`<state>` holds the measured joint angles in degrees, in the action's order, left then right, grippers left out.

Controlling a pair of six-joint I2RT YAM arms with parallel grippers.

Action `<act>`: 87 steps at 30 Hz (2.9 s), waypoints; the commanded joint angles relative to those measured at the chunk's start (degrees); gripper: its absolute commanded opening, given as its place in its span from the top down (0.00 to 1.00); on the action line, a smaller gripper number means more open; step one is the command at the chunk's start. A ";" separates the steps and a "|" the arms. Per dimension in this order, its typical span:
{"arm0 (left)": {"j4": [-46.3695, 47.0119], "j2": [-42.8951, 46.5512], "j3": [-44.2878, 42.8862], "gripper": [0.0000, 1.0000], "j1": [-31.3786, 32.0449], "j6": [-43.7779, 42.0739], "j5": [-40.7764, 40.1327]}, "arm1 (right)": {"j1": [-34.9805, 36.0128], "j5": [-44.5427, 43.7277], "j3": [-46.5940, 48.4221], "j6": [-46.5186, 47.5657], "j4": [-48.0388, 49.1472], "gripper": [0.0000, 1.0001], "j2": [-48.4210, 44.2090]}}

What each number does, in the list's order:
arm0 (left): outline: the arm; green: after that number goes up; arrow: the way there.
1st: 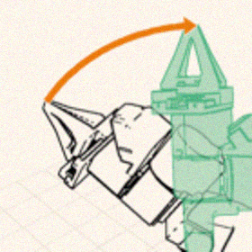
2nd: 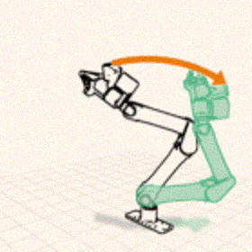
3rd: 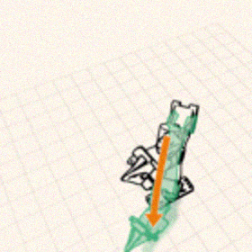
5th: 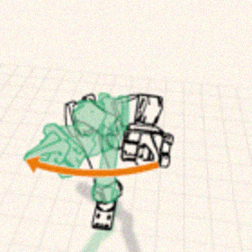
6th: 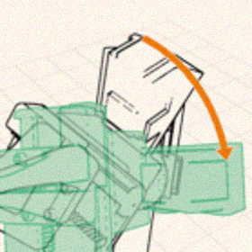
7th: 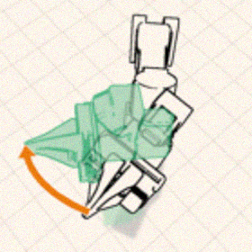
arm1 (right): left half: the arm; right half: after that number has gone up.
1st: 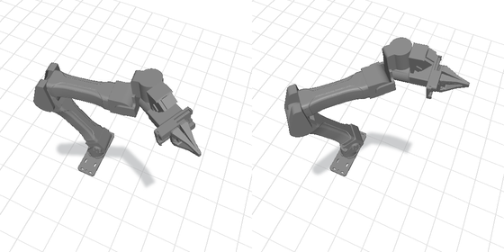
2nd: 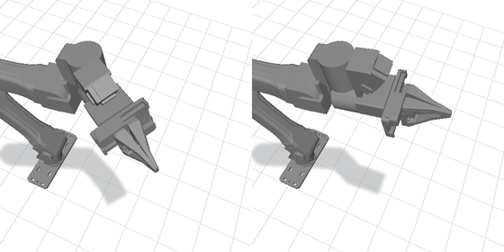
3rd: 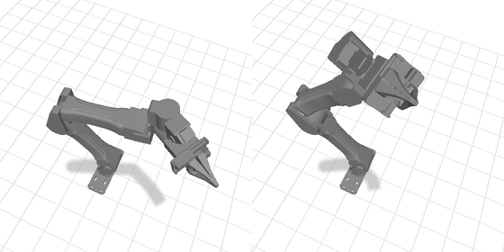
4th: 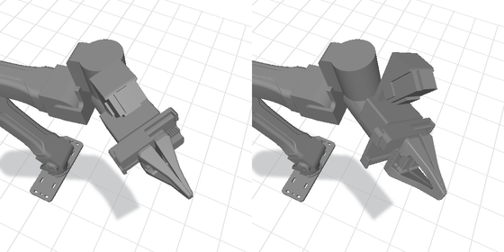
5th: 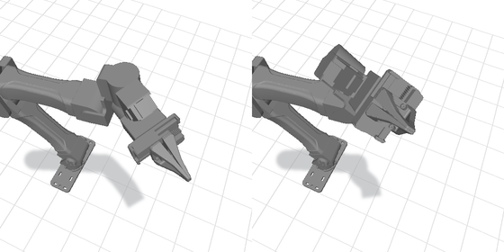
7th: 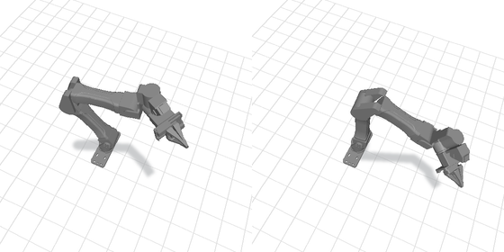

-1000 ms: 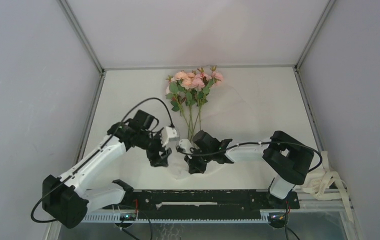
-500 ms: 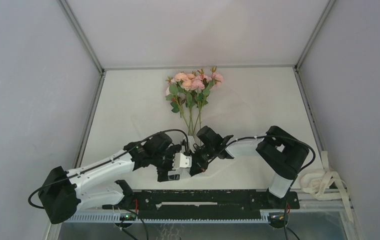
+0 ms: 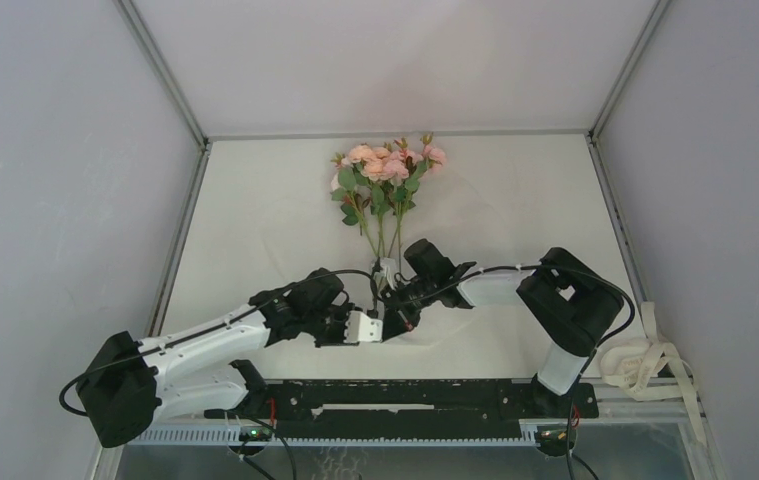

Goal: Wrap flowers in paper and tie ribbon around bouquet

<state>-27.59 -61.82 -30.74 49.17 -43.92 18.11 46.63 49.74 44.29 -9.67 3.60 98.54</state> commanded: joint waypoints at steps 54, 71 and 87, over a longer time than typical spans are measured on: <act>-9.48 -37.92 -36.43 1.00 -23.05 17.69 18.90 | -21.11 -9.48 -4.38 -10.04 -0.19 0.49 -19.62; -6.12 -38.27 -34.44 1.00 -24.48 24.71 15.02 | -14.86 -9.51 -8.10 -10.60 8.82 0.54 -8.36; -8.22 -22.79 -29.52 0.38 -23.96 25.11 -3.62 | -19.33 -14.45 -2.64 -13.80 2.45 1.00 -2.48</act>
<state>-35.24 -95.20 -62.52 23.83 -17.43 22.28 28.56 37.52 38.17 -22.50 6.52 95.61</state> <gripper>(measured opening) 0.605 0.006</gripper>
